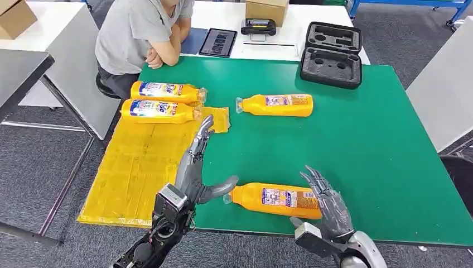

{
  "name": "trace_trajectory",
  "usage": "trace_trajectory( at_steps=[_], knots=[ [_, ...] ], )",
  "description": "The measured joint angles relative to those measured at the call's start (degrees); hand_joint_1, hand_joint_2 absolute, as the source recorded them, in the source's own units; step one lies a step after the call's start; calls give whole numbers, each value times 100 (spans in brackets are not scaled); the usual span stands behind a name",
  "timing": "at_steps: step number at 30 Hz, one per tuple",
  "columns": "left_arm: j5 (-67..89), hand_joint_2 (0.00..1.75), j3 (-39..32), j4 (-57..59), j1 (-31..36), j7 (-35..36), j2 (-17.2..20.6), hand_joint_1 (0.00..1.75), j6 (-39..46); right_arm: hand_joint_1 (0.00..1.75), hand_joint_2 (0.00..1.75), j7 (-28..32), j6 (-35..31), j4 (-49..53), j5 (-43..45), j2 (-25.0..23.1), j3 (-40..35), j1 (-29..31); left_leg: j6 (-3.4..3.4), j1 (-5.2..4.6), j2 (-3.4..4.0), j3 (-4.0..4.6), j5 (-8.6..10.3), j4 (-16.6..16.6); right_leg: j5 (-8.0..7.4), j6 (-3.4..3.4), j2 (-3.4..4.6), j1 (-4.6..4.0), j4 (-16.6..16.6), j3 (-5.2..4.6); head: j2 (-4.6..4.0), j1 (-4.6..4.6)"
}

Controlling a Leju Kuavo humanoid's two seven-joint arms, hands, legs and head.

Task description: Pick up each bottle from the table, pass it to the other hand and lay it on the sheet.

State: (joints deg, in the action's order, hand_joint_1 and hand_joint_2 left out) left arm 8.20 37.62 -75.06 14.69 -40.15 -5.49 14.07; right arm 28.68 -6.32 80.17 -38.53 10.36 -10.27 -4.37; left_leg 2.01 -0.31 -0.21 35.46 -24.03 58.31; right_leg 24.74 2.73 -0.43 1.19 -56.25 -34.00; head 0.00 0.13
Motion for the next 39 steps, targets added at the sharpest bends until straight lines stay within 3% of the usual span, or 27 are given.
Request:
trace_trajectory(
  at_steps=[39],
  knots=[
    [-37,175,103,66,83,0,0,0,90,0,175,0,564,-829,-85,365,-312,542,0,0,1,1,0,0,0,0,1,0,0,-1,0,0]
  ],
)
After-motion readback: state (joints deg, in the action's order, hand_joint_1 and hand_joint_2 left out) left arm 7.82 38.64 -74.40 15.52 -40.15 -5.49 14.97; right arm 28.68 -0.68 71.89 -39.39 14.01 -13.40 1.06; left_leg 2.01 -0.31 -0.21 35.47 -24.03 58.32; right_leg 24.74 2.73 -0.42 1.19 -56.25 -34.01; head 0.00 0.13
